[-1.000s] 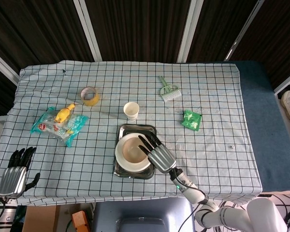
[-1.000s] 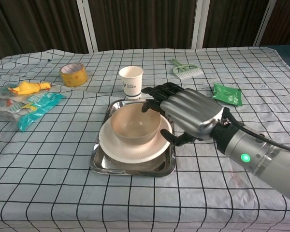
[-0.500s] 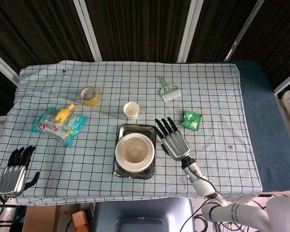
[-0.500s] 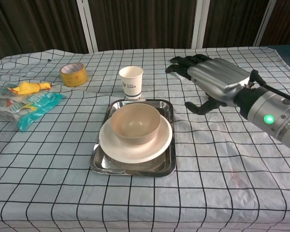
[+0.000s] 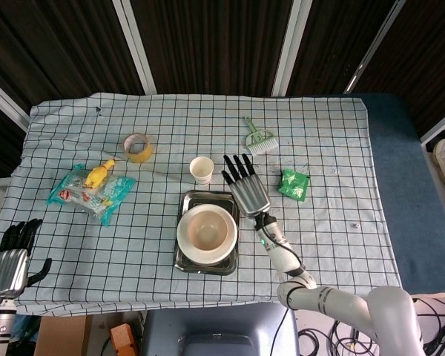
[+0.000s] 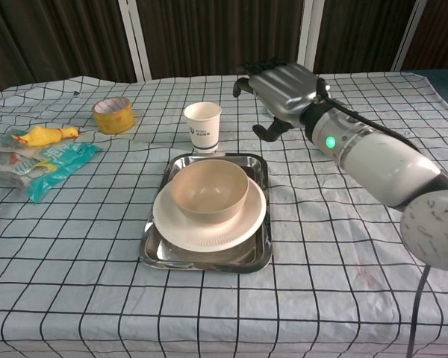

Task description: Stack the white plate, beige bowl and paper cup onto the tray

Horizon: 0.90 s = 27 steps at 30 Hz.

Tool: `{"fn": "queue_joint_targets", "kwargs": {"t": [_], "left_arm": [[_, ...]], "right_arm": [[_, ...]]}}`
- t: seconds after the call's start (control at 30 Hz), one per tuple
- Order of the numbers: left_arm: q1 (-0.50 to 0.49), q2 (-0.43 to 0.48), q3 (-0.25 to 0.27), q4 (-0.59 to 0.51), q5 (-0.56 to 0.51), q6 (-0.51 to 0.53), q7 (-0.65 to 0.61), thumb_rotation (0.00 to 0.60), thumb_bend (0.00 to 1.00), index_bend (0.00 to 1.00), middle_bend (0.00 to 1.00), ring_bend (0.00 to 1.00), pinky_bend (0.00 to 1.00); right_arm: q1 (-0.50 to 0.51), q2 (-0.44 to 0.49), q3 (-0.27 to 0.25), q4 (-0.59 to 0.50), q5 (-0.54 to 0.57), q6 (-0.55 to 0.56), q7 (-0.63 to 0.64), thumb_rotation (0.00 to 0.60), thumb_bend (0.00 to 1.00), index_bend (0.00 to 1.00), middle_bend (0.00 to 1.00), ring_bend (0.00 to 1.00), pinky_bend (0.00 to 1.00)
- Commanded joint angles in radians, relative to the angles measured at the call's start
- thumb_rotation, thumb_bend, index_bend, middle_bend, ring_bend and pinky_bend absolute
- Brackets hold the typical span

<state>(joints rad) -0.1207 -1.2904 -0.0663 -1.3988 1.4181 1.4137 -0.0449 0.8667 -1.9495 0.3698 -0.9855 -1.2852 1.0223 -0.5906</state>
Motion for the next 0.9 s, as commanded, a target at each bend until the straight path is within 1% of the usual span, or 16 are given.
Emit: {"fn": "queue_joint_targets", "kwargs": {"t": [0.03,0.2,0.3,0.6,0.73,0.8,0.9], "left_arm": [[0.001,0.006,-0.004,0.001,-0.008,-0.005,-0.009,0.600,0.37,0.00,0.06,0.00,0.00],[0.002,0.013,-0.009,0.002,-0.019,-0.010,-0.026,0.600,0.37,0.00,0.06,0.00,0.00],[0.002,0.016,-0.014,0.005,-0.027,-0.013,-0.031,0.600,0.37,0.00,0.06,0.00,0.00],[-0.001,0.021,-0.023,0.010,-0.048,-0.029,-0.046,0.600,0.37,0.00,0.06,0.00,0.00],[-0.003,0.024,-0.026,0.011,-0.054,-0.036,-0.053,0.600,0.37,0.00,0.06,0.00,0.00],[-0.004,0.025,-0.029,0.012,-0.058,-0.038,-0.054,0.600,0.37,0.00,0.06,0.00,0.00],[-0.004,0.025,-0.032,0.013,-0.061,-0.037,-0.057,0.600,0.37,0.00,0.06,0.00,0.00]], "right_arm": [[0.121,-0.127,0.071,0.196,0.060,-0.047,0.005,0.600,0.34,0.23,0.00,0.00,0.00],[0.201,-0.192,0.097,0.341,0.085,-0.080,0.038,0.600,0.34,0.25,0.00,0.00,0.00],[0.243,-0.228,0.108,0.417,0.098,-0.103,0.076,0.600,0.34,0.29,0.00,0.00,0.00],[0.337,-0.318,0.100,0.617,0.104,-0.167,0.161,0.600,0.34,0.33,0.00,0.00,0.00],[0.362,-0.320,0.094,0.635,0.129,-0.199,0.182,0.600,0.34,0.36,0.00,0.00,0.00],[0.371,-0.320,0.084,0.637,0.143,-0.207,0.183,0.600,0.34,0.39,0.00,0.00,0.00],[0.374,-0.320,0.059,0.642,0.154,-0.199,0.174,0.600,0.34,0.50,0.00,0.00,0.00]]}}
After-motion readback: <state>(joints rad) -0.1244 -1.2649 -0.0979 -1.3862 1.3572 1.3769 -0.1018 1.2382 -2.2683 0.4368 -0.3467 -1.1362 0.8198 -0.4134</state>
